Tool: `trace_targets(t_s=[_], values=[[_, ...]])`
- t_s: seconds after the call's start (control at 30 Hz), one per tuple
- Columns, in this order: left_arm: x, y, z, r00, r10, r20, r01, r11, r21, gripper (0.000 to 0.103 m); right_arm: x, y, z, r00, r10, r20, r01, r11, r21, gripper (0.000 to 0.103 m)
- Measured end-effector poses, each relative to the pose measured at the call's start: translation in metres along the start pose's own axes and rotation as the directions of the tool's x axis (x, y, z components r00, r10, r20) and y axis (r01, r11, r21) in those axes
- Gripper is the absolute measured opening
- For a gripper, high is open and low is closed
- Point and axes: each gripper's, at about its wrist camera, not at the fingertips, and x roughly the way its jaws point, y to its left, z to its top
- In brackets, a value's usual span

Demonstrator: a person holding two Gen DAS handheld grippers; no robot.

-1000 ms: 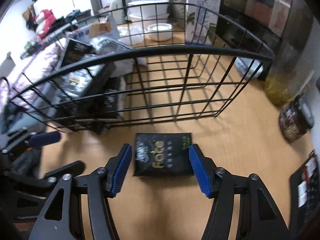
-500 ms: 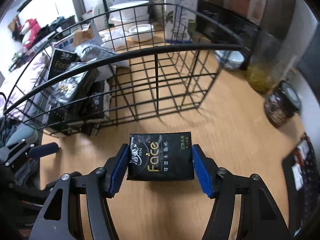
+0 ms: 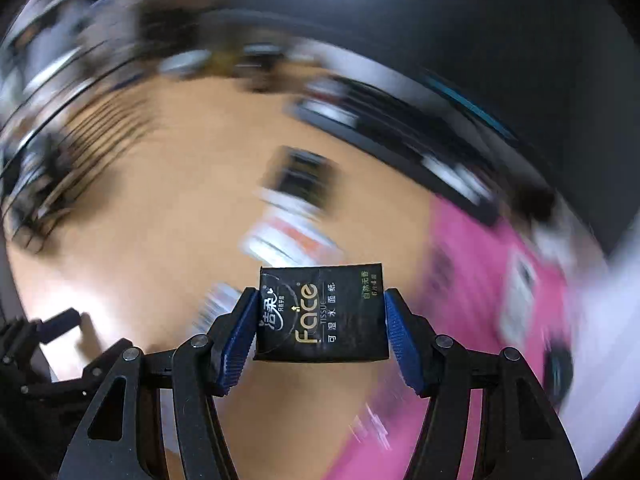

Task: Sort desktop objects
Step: 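Grasp the white strip packet with the left tool while the right tool holds the Face pack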

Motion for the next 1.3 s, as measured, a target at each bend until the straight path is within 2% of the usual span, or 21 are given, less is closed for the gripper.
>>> trace_targets(t_s=[0.07,0.17,0.23,0.33,0.43,0.6,0.67,0.77,0.93,1.13,1.23,1.3], values=[[0.003,-0.023,0.002,1.0,-0.005,-0.02,0.007,0.997,0.077,0.075,-0.013,-0.026,-0.024,1.0,0.004,0.008,-0.005,0.992,0.124,0.062],[0.009,-0.057,0.005,0.999,0.004,-0.036,0.003,0.981,0.193,0.075,-0.024,-0.05,-0.06,0.992,-0.123,0.002,0.119,0.964,0.238,0.062],[0.011,-0.074,0.007,0.999,0.0,-0.044,0.011,0.965,0.26,0.075,-0.028,-0.06,-0.074,0.991,-0.132,-0.002,0.127,0.952,0.278,0.062],[0.006,-0.082,0.008,0.999,-0.006,-0.037,0.015,0.964,0.264,0.075,-0.029,-0.067,-0.094,0.993,-0.114,-0.007,0.11,0.939,0.327,0.062],[0.002,-0.092,0.014,0.998,-0.042,-0.043,0.052,0.966,0.253,0.075,-0.031,-0.072,-0.102,0.994,-0.111,-0.005,0.107,0.94,0.325,0.062],[0.012,-0.093,0.022,0.992,-0.1,-0.076,0.108,0.988,0.113,0.075,-0.027,-0.08,-0.105,0.995,-0.099,0.012,0.089,0.934,0.346,0.062],[0.011,-0.103,0.027,0.994,-0.096,-0.053,0.102,0.987,0.123,0.075,-0.025,-0.083,-0.106,0.994,-0.112,0.009,0.102,0.932,0.348,0.062],[0.01,-0.113,0.036,0.996,-0.093,-0.008,0.093,0.988,0.126,0.076,-0.021,-0.086,-0.11,0.996,-0.09,0.003,0.083,0.927,0.365,0.062],[0.025,-0.117,0.041,0.998,-0.058,-0.026,0.06,0.993,0.106,0.076,-0.017,-0.087,-0.113,0.992,-0.126,-0.01,0.121,0.924,0.362,0.062],[0.03,-0.122,0.035,0.999,-0.027,-0.047,0.037,0.977,0.212,0.076,-0.023,-0.085,-0.112,0.993,-0.118,0.002,0.11,0.927,0.358,0.062],[0.032,-0.124,0.028,0.999,0.028,-0.04,-0.013,0.94,0.34,0.078,-0.023,-0.081,-0.112,0.993,-0.121,-0.007,0.116,0.931,0.346,0.062],[0.028,-0.117,0.027,0.998,0.031,-0.053,-0.009,0.924,0.383,0.078,-0.025,-0.078,-0.112,0.992,-0.126,-0.003,0.12,0.933,0.34,0.062]])
